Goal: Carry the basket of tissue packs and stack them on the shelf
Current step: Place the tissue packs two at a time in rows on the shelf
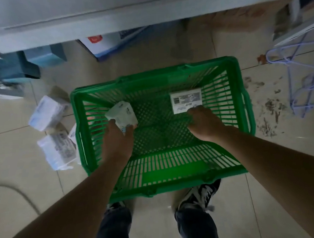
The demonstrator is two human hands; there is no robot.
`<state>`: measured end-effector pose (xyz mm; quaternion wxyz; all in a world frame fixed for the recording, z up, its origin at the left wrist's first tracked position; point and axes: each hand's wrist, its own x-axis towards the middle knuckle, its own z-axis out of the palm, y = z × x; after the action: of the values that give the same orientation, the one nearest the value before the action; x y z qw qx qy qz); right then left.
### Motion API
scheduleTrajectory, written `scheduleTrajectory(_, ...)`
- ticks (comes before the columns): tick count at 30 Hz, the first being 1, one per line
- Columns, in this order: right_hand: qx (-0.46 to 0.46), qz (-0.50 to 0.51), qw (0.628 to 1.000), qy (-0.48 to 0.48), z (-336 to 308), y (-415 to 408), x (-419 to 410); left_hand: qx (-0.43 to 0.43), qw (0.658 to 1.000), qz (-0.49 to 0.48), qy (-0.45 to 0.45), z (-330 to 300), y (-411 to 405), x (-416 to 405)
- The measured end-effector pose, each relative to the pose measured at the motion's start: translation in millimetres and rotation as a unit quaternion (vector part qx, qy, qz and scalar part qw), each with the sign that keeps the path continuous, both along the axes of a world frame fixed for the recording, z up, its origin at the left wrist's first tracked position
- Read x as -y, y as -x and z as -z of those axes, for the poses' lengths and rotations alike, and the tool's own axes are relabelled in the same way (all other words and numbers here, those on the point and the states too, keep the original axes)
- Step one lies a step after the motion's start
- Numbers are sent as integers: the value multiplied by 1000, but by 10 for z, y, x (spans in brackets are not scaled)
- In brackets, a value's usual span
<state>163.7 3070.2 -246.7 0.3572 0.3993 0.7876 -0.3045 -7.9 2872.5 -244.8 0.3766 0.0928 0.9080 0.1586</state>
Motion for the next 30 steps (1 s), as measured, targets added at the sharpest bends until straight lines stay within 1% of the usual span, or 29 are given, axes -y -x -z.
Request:
scheduleTrajectory(3,-24,-65,996,-53,224,85,-28,-32,999,-24,-20,217,-147,121)
scheduleTrajectory(6,-51,-130,984,-107,387,210,-130,-32,997,-64,-18,365,-183,174)
scheduleTrajectory(8,-54,-170,976,-126,483,305,-239,-25,997,-76,-16,479,-169,210)
scheduleTrajectory(10,-59,-193,971,-125,577,383,-345,-20,997,-67,-17,607,-159,240)
scheduleTrajectory(13,-75,-211,965,-136,686,433,-438,-26,997,-71,-25,798,-168,239)
scheduleTrajectory(16,-93,-228,956,-162,764,408,-411,-32,994,-100,-35,902,-196,166)
scheduleTrajectory(20,-80,-235,947,-203,879,337,-291,-29,986,-152,-63,949,-222,80)
scheduleTrajectory(23,-63,-224,943,-239,936,320,-195,-39,984,-157,-74,1012,-219,107)
scheduleTrajectory(25,-51,-226,943,-237,932,310,-143,-40,982,-168,-75,1066,-198,122)
scheduleTrajectory(27,-41,-236,944,-228,923,295,-114,-42,975,-207,-74,1076,-181,86)
scheduleTrajectory(28,-39,-236,947,-215,932,288,-107,-49,970,-226,-73,1076,-184,60)
scheduleTrajectory(30,-37,-205,963,-169,935,287,-109,-59,962,-258,-72,1065,-232,3)
